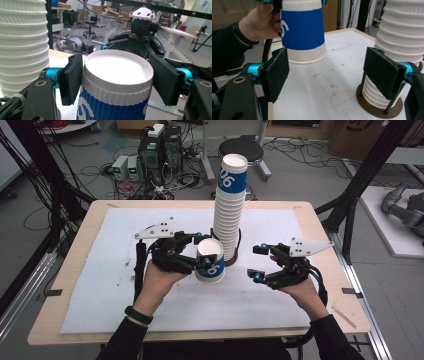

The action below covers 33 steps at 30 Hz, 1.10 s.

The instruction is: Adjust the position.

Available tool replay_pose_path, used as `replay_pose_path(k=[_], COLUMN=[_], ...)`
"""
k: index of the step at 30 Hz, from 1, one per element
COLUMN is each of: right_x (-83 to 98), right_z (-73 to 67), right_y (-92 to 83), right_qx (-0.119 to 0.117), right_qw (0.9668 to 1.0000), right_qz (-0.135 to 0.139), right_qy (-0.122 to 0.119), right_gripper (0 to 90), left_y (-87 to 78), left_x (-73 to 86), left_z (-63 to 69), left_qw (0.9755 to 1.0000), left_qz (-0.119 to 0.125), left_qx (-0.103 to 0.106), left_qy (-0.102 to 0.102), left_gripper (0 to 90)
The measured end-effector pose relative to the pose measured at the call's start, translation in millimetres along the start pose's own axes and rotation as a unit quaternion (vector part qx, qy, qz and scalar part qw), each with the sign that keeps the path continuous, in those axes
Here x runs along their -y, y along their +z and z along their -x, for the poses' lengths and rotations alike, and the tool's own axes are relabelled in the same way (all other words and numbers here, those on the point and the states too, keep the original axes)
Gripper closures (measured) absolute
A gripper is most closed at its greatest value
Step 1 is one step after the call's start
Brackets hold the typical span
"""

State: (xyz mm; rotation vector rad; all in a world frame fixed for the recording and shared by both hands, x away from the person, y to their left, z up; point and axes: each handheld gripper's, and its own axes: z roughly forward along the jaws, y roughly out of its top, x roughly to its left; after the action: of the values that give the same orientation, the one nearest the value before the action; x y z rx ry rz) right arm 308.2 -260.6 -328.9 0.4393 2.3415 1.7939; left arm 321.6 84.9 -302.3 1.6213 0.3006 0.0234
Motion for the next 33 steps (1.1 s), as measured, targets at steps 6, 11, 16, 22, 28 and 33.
replay_pose_path(k=[6, 11, 16, 22, 28, 33], right_x=[1.0, 1.8, 2.4, 3.9, 4.9, 5.6], right_z=[-6.5, -11.6, -14.5, -17.8, -21.8, -23.1], right_y=[11.1, 19.7, 26.9, 34.8, 42.5, 46.0], right_qx=[-0.017, -0.032, -0.041, -0.054, -0.061, -0.067], right_qw=[0.9998, 0.9993, 0.9989, 0.9980, 0.9973, 0.9967], right_qz=[-0.007, -0.016, -0.022, -0.031, -0.040, -0.046], right_qy=[-0.002, -0.005, -0.003, 0.003, 0.005, 0.010], right_gripper=[21.0, 20.9, 20.1, 20.1, 20.0, 19.1], left_y=[5.4, 10.3, 16.3, 23.2, 30.3, 34.1], left_x=[2.5, 3.1, 4.3, 5.4, 7.8, 9.5], left_z=[0.5, 2.7, 5.3, 9.7, 13.7, 16.0], left_qw=[0.9998, 0.9997, 0.9995, 0.9994, 0.9992, 0.9992], left_qz=[0.005, 0.004, 0.002, 0.003, 0.004, 0.008], left_qx=[0.014, 0.020, 0.029, 0.034, 0.040, 0.040], left_qy=[-0.012, -0.012, -0.011, -0.006, -0.002, 0.000], left_gripper=[29.8, 29.8, 29.8, 29.9, 29.9, 29.9])
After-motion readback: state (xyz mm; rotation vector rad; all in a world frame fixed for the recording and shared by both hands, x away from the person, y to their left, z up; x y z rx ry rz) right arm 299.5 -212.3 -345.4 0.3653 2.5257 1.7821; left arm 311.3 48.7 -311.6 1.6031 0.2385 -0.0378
